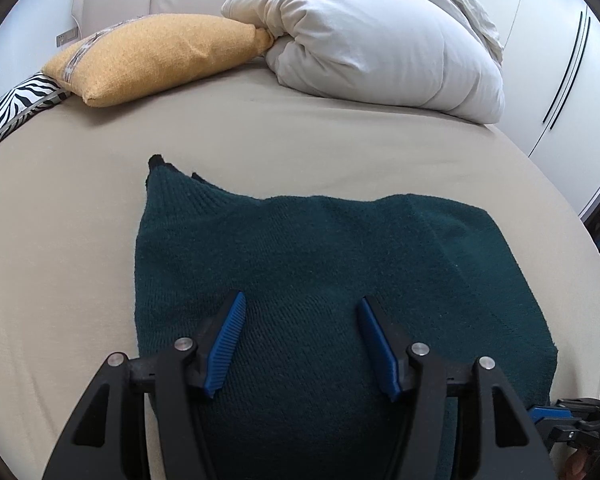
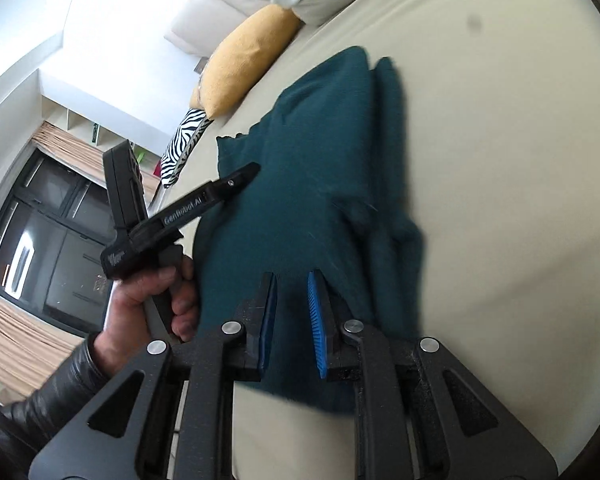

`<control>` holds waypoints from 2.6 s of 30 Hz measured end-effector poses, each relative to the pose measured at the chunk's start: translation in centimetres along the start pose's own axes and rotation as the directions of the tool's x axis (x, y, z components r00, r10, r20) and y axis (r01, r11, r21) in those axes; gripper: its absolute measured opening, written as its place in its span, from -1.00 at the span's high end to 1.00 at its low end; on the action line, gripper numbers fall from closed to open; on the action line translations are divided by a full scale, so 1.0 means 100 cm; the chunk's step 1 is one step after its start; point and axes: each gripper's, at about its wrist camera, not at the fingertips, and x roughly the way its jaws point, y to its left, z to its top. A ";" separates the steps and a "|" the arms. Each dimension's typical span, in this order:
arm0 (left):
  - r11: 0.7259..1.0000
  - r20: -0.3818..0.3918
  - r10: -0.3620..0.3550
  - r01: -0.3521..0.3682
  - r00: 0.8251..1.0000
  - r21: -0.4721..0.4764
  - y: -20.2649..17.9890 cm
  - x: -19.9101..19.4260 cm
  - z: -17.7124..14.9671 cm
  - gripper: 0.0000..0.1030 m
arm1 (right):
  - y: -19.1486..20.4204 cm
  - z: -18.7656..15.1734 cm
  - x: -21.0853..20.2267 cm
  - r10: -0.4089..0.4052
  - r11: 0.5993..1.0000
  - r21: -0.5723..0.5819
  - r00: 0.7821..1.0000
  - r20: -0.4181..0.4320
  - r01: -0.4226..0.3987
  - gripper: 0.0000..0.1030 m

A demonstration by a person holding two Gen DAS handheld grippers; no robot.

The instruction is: Fold small clothes

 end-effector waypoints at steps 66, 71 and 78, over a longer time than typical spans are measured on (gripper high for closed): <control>0.981 0.025 0.139 -0.134 0.990 -0.140 0.123 -0.291 -0.169 0.33 | 0.321 -0.132 0.075 -0.410 0.661 -0.619 0.895 0.176 0.424 0.63; 0.974 -0.002 0.141 -0.139 0.990 -0.176 0.146 -0.278 -0.181 0.32 | 0.323 -0.152 0.094 -0.393 0.693 -0.602 0.908 0.148 0.398 0.63; 0.961 -0.076 0.119 -0.135 0.990 -0.241 0.181 -0.236 -0.213 0.14 | 0.269 -0.153 0.129 -0.455 0.763 -0.496 0.890 0.043 0.414 0.62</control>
